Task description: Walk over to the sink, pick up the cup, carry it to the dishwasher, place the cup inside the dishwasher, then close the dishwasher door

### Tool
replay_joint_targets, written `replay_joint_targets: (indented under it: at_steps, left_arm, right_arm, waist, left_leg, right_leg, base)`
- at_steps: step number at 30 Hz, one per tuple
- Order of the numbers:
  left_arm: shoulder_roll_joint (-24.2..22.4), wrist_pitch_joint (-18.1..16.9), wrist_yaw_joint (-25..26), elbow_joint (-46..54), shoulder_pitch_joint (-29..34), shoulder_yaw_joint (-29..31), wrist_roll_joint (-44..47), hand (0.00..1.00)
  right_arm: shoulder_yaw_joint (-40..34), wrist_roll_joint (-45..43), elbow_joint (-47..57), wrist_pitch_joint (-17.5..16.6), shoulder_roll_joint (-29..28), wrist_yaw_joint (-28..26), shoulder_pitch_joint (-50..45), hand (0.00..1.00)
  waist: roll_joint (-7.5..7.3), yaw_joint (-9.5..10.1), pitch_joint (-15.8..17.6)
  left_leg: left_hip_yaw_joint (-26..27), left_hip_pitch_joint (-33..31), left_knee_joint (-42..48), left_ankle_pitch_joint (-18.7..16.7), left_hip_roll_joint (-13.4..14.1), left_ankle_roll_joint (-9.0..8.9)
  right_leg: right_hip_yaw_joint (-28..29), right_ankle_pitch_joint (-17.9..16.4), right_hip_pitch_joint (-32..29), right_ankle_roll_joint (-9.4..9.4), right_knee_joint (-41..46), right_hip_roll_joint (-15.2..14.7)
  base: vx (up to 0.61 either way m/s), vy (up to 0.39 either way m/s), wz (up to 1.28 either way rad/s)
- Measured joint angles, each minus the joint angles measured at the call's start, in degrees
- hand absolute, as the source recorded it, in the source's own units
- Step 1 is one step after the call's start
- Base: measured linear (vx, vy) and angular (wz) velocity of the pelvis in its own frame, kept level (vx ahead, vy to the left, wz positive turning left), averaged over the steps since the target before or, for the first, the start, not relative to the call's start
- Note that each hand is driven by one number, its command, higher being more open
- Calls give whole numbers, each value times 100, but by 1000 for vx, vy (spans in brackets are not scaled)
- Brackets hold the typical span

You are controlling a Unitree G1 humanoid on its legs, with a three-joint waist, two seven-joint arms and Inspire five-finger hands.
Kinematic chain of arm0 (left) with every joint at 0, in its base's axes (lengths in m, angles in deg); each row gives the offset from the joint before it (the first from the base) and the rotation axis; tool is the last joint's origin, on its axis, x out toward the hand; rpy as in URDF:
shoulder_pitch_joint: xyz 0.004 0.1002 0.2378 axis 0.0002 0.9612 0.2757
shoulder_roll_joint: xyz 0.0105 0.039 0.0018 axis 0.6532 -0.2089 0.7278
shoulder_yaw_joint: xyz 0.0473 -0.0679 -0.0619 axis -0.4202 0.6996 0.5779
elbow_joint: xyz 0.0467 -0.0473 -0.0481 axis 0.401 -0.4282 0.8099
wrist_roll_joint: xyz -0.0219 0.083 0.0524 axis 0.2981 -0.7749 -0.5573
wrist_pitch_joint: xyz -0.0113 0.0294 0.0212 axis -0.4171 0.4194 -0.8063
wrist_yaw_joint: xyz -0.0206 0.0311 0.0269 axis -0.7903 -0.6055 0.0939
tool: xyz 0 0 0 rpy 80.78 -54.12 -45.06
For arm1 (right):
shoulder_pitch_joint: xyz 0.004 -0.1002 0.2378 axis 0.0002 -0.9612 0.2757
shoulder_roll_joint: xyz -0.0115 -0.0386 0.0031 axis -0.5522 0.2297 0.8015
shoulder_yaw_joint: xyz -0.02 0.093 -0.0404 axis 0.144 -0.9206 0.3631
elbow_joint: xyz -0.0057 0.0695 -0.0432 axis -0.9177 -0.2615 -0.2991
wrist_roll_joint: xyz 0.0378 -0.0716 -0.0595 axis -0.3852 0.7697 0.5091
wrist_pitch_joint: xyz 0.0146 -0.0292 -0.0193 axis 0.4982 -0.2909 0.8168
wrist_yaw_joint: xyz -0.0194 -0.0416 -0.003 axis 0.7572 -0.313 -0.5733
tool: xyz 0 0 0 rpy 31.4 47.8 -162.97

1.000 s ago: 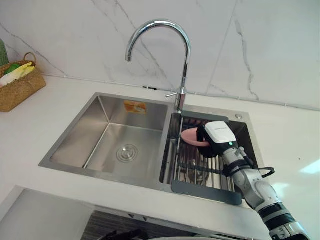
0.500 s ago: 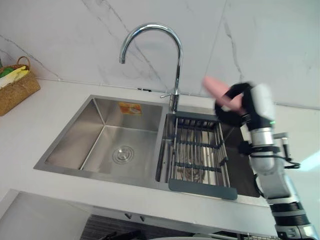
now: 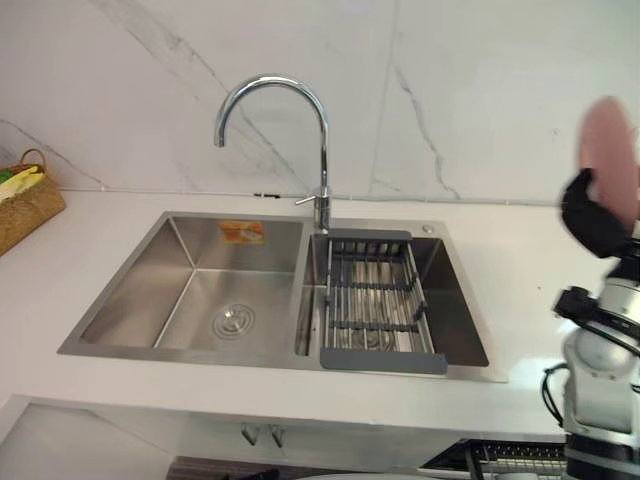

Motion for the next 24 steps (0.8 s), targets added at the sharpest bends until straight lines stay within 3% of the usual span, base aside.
replay_joint_targets:
  at_steps: [3, 6, 7, 8, 10, 11, 12, 13, 14, 16, 17, 18, 19, 20, 24]
  left_arm:
    - [9, 104, 93, 22, 17, 31, 1, 100]
    - [13, 261, 98, 82, 53, 146, -2, 100]
    - [37, 333, 101, 118, 45, 219, -16, 100]
    - [66, 491, 195, 42, 40, 345, 6, 100]
    - [85, 643, 231, -5, 30, 466, 11, 100]
    - [95, 679, 232, -15, 27, 517, 43, 100]
    - [89, 700, 231, -34, 54, 585, 82, 100]
    - [87, 671, 237, -28, 43, 605, 125, 100]
    - [81, 601, 266, 145, 71, 596, 127, 100]
    - [84, 565, 379, 270, 115, 585, 265, 100]
    - [91, 539, 385, 318, 100, 577, 325, 100]
    - [75, 515, 394, 372, 49, 554, 399, 100]
    - [9, 498, 394, 408, -33, 551, 470, 100]
    - [-11, 498, 392, 477, -40, 497, 556, 100]
    - [-97, 480, 420, 586, 75, 445, 602, 100]
  right_arm:
    - [-214, 5, 0, 158, -92, 58, -226, 0]
    - [-322, 14, -1, 202, -413, 70, -566, 0]
    - [-325, 42, 0, 201, -597, 123, -762, 0]
    - [-352, 85, -3, 197, -782, 179, -980, 0]
    - [-550, 115, -42, 197, -1088, 280, -1264, 0]
    - [-612, 121, -126, 193, -1246, 358, -1277, 0]
    - [-644, 138, -195, 184, -1339, 379, -1259, 0]
    - [-650, 244, -251, 155, -1432, 447, -1255, 0]
    - [-580, 415, -358, 128, -1454, 556, -1251, 0]
    - [-238, 652, -495, 96, -1396, 594, -1137, 0]
    - [-50, 723, -529, 95, -1367, 601, -1055, 0]
    - [400, 822, -684, 80, -1276, 563, -884, 0]
    - [798, 983, -949, 68, -1257, 498, -711, 0]
    - [1093, 1064, -1104, 99, -1297, 454, -744, 0]
    - [1198, 1263, -1435, 158, -1384, 402, -1076, 0]
  waist:
    - [-29, -30, -4]
    - [-60, -110, -24]
    - [-145, -160, -53]
    - [-207, -288, -60]
    - [-201, -446, -44]
    - [-193, -447, -47]
    - [-91, -357, -89]
    - [-30, -296, -39]
    - [-65, -282, -14]
    - [-143, -166, -64]
    - [-244, -96, -85]
    - [-284, 17, -96]
    - [-152, 140, -97]
    - [-158, 213, -45]
    - [-63, 213, 22]
  left_leg:
    - [525, 121, 2, -109, 103, -46]
    - [1214, 212, 34, -251, 283, -99]
    - [1464, 212, 37, -281, 298, -51]
    - [1608, 210, 43, -313, 315, -48]
    - [1669, 194, 50, -356, 375, -43]
    - [1819, 185, 55, -352, 418, -10]
    - [1998, 125, 54, -363, 544, 37]
    - [2163, 46, 135, -356, 620, 55]
    - [2216, -41, 289, -363, 685, 57]
    - [2429, -161, 476, -382, 699, 33]
    - [2564, -241, 595, -410, 714, 13]
    - [2812, -467, 801, -463, 818, -89]
    - [3069, -592, 926, -463, 1063, -113]
    - [3171, -644, 962, -438, 1182, -162]
    - [3163, -593, 828, -318, 1153, -223]
  right_leg:
    - [-449, 12, -84, -98, -25, -119]
    - [-1465, 94, -156, -593, 12, -329]
    - [-1730, 309, -268, -856, 143, -438]
    - [-1783, 541, -369, -633, 317, -475]
    - [-1692, 721, -516, -452, 462, -428]
    - [-1510, 935, -548, -194, 193, -261]
    - [-1353, 1070, -469, -108, -177, -58]
    - [-1313, 581, -563, -337, 371, -114]
    - [-1362, -299, -543, -507, 1785, -354]
    - [-1465, -603, -200, -365, 1816, -472]
    - [-1445, -622, -178, -265, 1457, -381]
    - [-1412, -526, -99, -159, 515, 16]
    - [-1221, -44, 96, -130, -508, 455]
    - [-1151, 272, 287, -246, -1180, 708]
    - [-1144, 406, 378, -276, -1429, 817]
  base:
    - [49, 77, -105]
    - [87, 94, -130]
    - [114, 26, -104]
    - [114, 26, -83]
    - [53, 6, -43]
    - [18, 35, -62]
    - [-20, 31, -75]
    - [-28, -18, -58]
    - [-24, -48, -40]
    - [-21, -73, -59]
    - [-84, -128, -116]
    - [-117, -171, -134]
    - [-193, -218, -134]
    - [-161, -172, -80]
    - [-105, -29, -7]
